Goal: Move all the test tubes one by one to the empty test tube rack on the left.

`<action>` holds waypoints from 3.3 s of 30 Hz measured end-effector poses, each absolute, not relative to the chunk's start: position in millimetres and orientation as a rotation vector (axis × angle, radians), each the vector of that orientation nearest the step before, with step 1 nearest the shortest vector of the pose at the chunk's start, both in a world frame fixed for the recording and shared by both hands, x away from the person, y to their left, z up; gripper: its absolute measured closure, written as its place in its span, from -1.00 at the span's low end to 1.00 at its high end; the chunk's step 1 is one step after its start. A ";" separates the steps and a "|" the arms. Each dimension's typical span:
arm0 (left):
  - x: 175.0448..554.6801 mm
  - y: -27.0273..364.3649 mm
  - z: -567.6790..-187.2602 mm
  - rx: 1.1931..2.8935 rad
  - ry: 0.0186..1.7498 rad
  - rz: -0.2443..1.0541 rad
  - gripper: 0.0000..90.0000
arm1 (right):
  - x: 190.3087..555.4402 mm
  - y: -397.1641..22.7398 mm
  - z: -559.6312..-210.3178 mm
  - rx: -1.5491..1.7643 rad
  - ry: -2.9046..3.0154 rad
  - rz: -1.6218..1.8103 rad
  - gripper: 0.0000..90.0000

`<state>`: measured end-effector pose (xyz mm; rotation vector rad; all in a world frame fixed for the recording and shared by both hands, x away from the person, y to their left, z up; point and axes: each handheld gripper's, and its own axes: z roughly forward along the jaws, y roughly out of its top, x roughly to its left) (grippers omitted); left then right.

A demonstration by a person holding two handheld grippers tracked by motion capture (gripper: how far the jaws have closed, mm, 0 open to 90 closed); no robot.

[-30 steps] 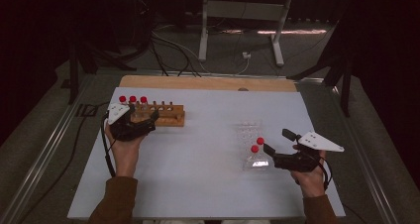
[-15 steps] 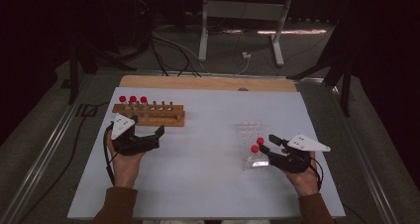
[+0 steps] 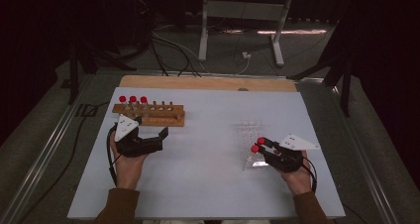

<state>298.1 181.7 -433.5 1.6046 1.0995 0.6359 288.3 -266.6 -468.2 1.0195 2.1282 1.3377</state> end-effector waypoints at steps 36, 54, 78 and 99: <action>294.2 185.0 -431.0 1.585 1.097 0.618 -0.99 | 285.8 -263.3 -456.3 1.021 2.122 1.314 0.65; 291.8 182.8 -427.3 1.586 1.075 0.612 -0.99 | 273.1 -281.6 -422.4 1.023 2.068 1.366 0.65; 285.8 163.1 -414.7 1.592 0.986 0.538 -0.99 | 257.2 -270.4 -411.8 0.909 2.267 1.384 0.65; 273.3 58.0 -403.4 1.737 0.727 0.341 -0.88 | 267.0 -216.8 -419.8 0.876 2.330 1.428 0.64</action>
